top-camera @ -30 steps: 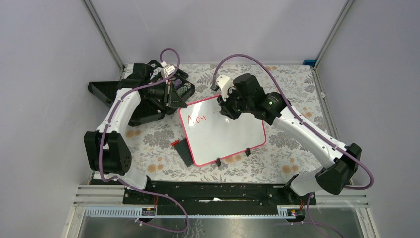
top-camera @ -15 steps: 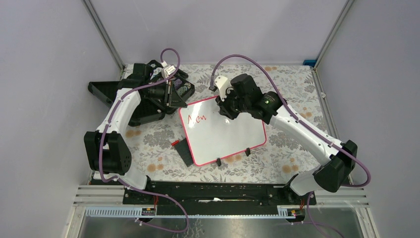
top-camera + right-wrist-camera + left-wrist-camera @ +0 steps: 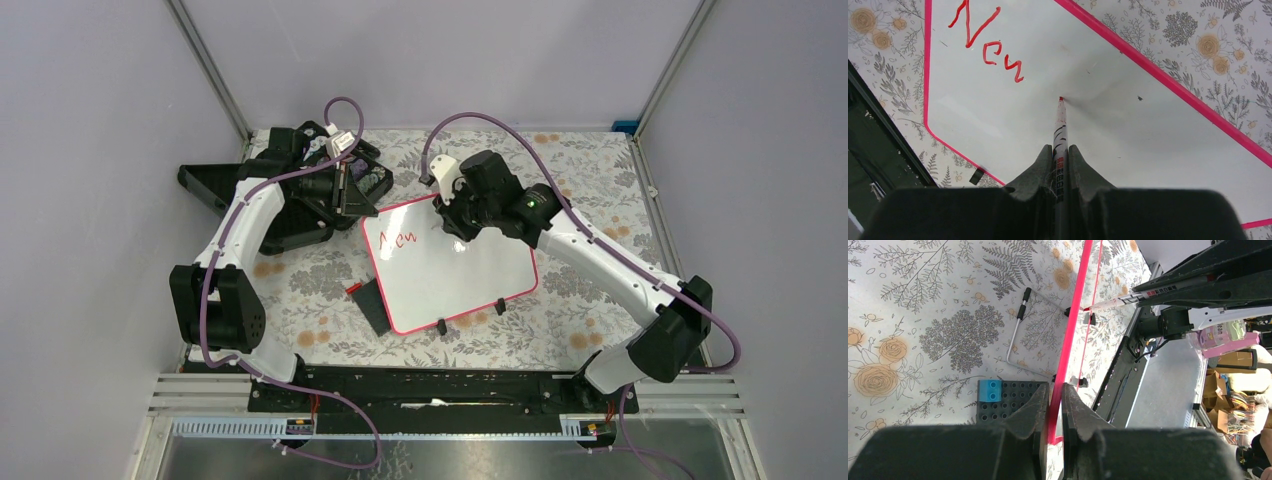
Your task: Write a sentence on the whiteboard
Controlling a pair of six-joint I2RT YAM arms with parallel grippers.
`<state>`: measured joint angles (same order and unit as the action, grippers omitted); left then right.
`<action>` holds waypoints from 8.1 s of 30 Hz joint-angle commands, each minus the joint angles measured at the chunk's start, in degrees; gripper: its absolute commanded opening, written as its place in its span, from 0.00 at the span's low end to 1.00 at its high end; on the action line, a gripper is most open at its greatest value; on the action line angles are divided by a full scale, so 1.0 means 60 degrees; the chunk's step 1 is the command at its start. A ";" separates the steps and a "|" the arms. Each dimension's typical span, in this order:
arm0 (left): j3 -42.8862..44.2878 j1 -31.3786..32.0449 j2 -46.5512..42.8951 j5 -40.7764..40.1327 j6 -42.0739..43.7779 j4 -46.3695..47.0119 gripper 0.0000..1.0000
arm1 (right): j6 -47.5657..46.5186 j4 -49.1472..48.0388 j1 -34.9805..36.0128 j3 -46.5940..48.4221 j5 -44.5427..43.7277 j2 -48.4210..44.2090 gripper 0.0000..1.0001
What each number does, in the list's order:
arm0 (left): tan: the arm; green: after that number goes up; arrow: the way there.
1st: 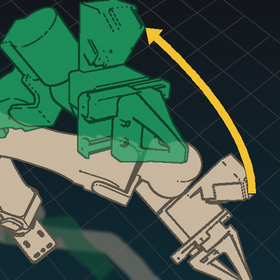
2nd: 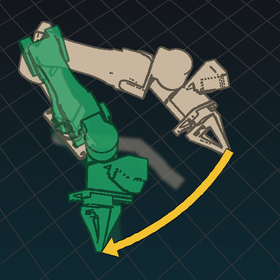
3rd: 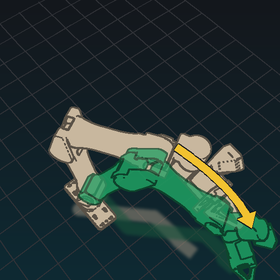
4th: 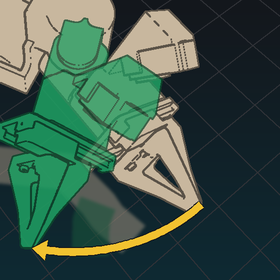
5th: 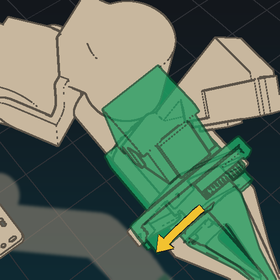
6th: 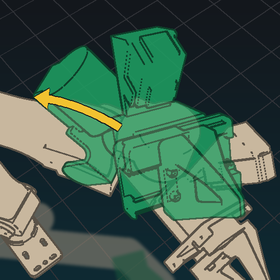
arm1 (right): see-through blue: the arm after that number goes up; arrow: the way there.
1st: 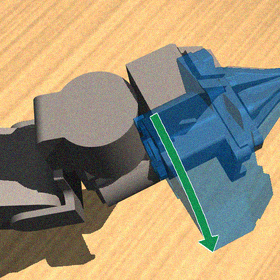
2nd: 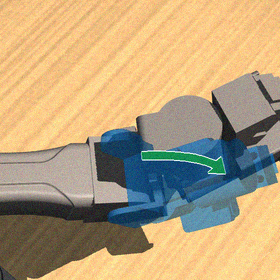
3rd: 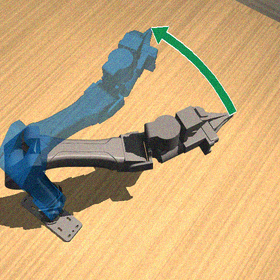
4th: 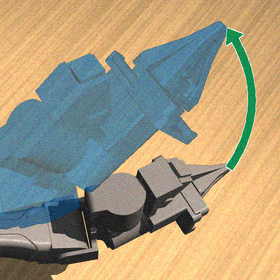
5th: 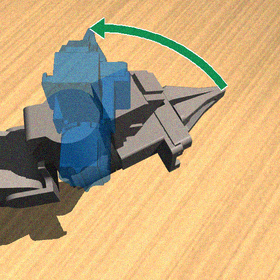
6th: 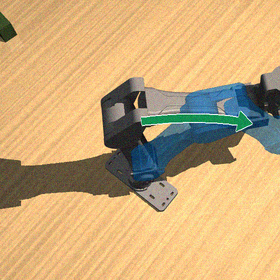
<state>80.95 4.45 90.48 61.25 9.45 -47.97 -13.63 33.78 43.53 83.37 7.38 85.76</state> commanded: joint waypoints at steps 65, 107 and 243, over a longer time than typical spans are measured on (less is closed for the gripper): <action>-0.0172 0.0236 -0.0223 -0.0501 0.0175 0.0069 0.00 | -0.0378 0.0134 -0.0162 0.0388 -0.0130 -0.0395 0.00; -0.0099 0.0269 -0.0091 -0.0555 0.0171 0.0069 0.00 | 0.0010 -0.0071 -0.0318 -0.0536 0.0607 -0.0498 0.00; -0.0042 0.0394 0.0091 -0.0724 0.0182 0.0069 0.00 | -0.0407 0.0094 -0.1484 -0.0536 0.1290 -0.0526 0.00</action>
<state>80.84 5.21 90.35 58.87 9.69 -47.03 -14.90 35.29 34.46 79.85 17.50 84.79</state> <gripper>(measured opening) 0.111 0.155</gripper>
